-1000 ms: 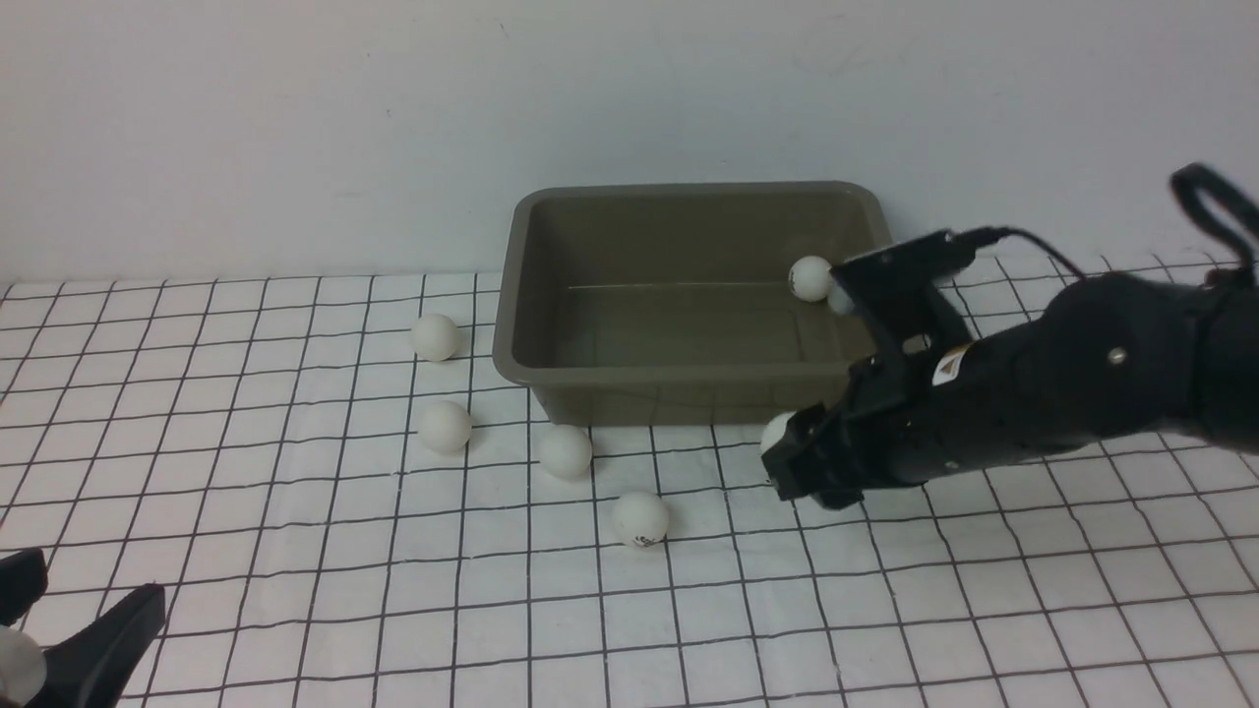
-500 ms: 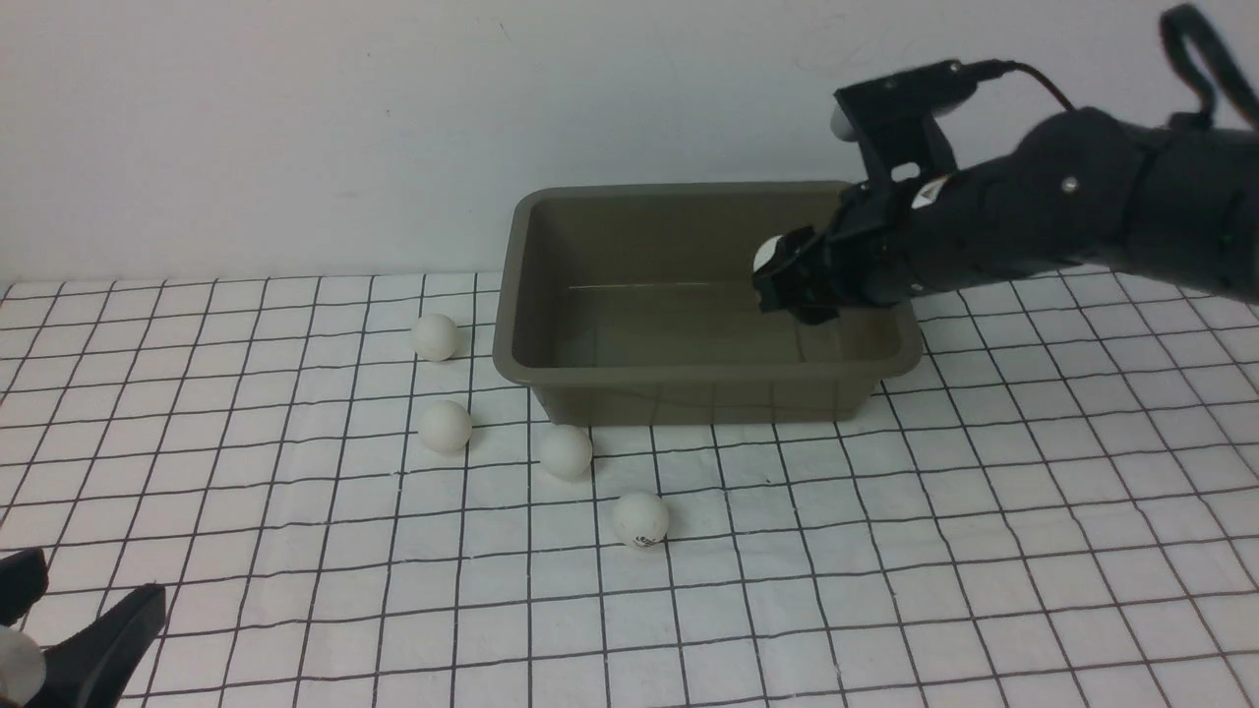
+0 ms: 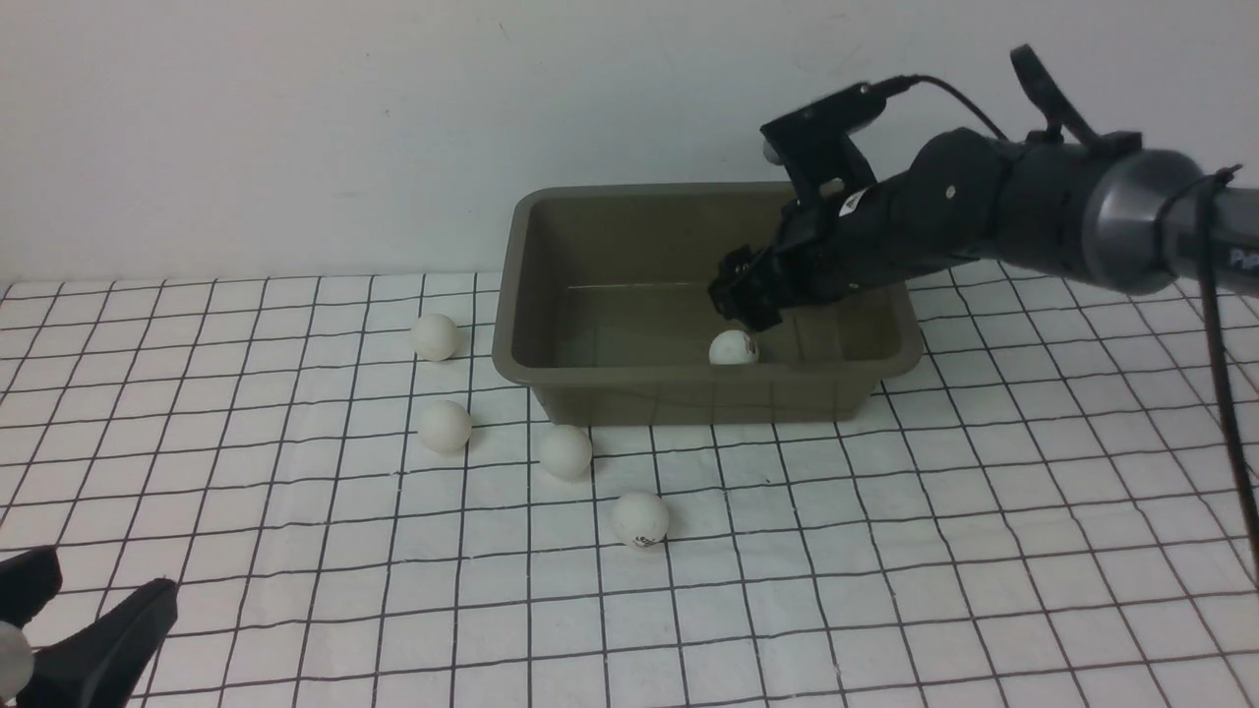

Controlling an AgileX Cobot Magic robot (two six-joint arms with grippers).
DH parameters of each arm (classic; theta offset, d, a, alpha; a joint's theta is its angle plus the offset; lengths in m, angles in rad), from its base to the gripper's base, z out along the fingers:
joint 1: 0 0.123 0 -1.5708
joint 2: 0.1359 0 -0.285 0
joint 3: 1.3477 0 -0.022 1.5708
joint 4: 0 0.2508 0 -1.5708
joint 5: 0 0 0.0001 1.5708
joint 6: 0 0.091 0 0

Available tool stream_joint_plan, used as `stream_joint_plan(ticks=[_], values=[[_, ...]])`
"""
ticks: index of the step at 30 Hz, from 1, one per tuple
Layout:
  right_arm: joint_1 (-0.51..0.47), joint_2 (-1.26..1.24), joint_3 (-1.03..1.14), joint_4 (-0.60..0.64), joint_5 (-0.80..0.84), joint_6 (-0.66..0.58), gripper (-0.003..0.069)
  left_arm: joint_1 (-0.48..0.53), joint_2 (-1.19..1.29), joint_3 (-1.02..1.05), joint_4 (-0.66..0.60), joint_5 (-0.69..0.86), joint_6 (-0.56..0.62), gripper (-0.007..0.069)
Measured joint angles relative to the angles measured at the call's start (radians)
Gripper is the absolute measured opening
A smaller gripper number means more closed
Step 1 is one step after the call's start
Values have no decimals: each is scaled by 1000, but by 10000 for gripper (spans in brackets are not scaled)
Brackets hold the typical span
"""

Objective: Put the table tennis balls into the box on the white checkered tablecloth.
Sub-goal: 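Reach for and grasp a ping pong ball on the table beside the basket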

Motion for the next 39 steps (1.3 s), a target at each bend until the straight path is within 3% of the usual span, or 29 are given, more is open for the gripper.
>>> stream_joint_plan(ticks=[6,10,15,21,30,39], values=[[0,-246,-5,-157,165,74,549,0,6,-2,-184,64,108,429],[-1,-369,-5,-170,218,91,547,0,74,-25,-395,183,278,429],[-1,-443,-7,-161,259,95,547,0,189,-80,-509,272,378,429],[-1,-467,-7,-142,306,106,547,0,387,-194,-483,362,450,429],[-1,-466,-6,-110,351,110,547,0,677,-307,-378,372,502,461],[-1,-466,-6,-93,350,110,547,0,954,-394,-467,286,611,542]])
